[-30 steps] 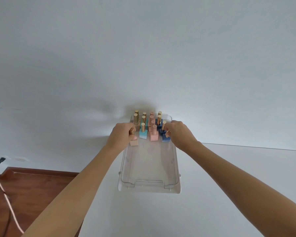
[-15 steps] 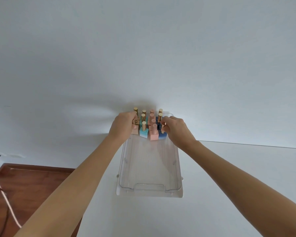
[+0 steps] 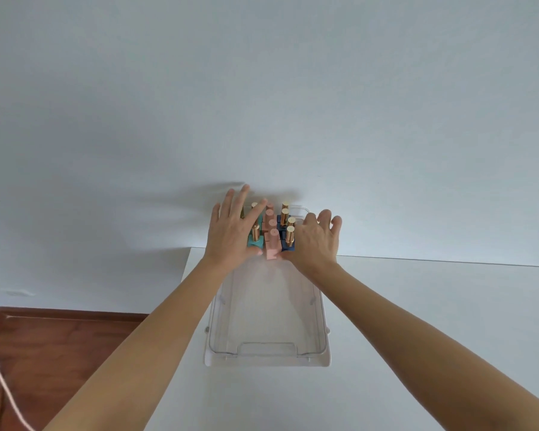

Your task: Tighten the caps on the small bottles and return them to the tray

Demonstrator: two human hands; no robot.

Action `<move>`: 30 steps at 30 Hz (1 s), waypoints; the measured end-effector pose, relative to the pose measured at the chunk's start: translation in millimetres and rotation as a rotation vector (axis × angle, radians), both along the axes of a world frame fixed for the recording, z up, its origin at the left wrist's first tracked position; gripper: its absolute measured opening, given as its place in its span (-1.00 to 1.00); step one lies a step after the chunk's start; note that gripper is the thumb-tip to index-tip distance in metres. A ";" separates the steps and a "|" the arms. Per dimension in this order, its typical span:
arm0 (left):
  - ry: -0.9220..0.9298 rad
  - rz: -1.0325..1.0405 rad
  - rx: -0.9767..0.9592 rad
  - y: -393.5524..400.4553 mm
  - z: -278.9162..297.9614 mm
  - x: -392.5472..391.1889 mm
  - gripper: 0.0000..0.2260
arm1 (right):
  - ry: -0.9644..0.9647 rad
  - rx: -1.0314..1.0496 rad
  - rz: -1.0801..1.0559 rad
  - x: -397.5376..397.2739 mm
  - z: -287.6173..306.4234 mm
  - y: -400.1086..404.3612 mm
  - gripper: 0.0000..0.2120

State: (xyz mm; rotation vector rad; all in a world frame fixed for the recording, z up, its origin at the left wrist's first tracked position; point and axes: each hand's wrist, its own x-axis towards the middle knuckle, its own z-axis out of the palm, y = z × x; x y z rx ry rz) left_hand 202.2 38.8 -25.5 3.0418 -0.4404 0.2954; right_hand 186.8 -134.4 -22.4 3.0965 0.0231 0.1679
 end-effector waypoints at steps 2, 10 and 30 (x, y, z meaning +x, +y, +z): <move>-0.016 0.006 -0.040 -0.5 -2.9 1.8 -0.13 | 0.013 0.016 -0.004 1.0 -2.3 1.7 -0.52; 0.052 -0.007 -0.215 2.4 -3.2 -1.9 -0.11 | 0.010 0.132 -0.003 -0.8 -7.8 5.0 -0.55; -0.029 0.079 0.054 -5.1 -2.9 -9.6 0.22 | 0.073 0.070 -0.027 -6.1 -14.2 -1.6 -0.91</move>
